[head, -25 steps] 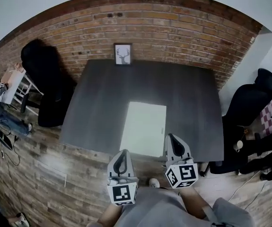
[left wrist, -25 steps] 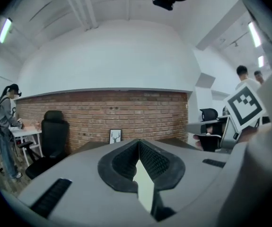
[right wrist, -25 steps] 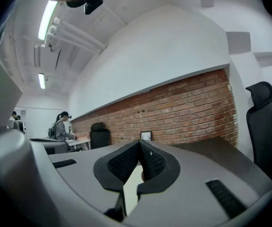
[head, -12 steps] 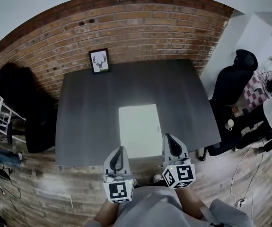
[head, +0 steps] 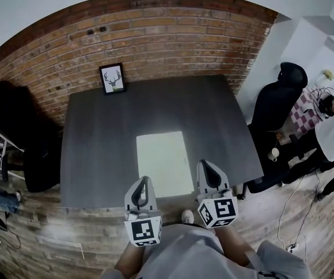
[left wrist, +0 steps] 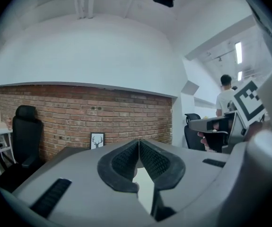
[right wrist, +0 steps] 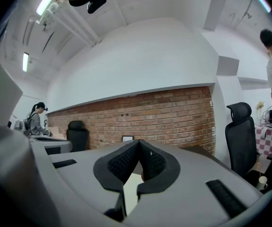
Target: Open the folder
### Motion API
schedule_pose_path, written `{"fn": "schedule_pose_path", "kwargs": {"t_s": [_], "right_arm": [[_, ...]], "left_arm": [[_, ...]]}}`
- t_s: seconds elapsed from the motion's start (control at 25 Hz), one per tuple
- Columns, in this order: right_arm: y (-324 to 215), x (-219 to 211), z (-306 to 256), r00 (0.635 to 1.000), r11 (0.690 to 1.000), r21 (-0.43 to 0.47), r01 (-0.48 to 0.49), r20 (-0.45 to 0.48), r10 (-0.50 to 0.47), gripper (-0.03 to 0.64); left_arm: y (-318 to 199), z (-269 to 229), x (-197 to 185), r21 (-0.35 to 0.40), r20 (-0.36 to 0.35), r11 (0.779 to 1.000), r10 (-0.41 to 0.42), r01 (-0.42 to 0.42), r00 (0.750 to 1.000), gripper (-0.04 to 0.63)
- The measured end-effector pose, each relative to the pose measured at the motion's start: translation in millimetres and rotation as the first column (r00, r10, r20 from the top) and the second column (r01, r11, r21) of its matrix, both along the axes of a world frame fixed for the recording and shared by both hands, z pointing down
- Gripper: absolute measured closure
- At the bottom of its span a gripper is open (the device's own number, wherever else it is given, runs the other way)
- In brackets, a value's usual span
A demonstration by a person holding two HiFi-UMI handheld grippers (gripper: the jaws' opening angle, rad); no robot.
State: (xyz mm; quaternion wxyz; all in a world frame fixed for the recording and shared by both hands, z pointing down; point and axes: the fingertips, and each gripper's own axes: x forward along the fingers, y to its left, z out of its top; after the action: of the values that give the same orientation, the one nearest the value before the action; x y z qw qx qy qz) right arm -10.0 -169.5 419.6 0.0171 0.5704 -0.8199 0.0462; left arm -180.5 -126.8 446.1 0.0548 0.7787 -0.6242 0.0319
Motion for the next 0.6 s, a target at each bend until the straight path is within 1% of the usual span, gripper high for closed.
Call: {"fn": "schedule_pose_path", "kwargs": {"t_s": [0.16, 0.24, 0.4, 0.48, 0.6], "right_arm": [[-6, 4, 12, 0.999, 0.998, -0.045, 0.041, 0.008, -0.040, 0.618], [-9, 4, 20, 0.998, 0.995, -0.076, 0.064, 0.017, -0.063, 0.617], [-11, 11, 40, 0.997, 0.990, -0.123, 0.076, 0.012, -0.076, 0.614], [-11, 18, 50, 0.997, 0.987, -0.145, 0.074, 0.010, -0.074, 0.593], [-13, 28, 64, 0.998, 0.984, -0.169, 0.064, -0.016, -0.068, 0.580]], "left_arm": [[-7, -3, 12, -0.001, 0.029, 1.000, 0.015, -0.015, 0.999, 0.580], [-10, 0, 21, -0.016, 0.048, 0.999, 0.042, -0.041, 0.998, 0.507], [-14, 13, 36, -0.040, 0.094, 0.996, 0.077, -0.074, 0.993, 0.503], [-16, 20, 44, -0.055, 0.123, 0.994, 0.097, -0.091, 0.988, 0.503], [-19, 33, 58, -0.079, 0.198, 0.988, 0.146, -0.133, 0.969, 0.503]]}}
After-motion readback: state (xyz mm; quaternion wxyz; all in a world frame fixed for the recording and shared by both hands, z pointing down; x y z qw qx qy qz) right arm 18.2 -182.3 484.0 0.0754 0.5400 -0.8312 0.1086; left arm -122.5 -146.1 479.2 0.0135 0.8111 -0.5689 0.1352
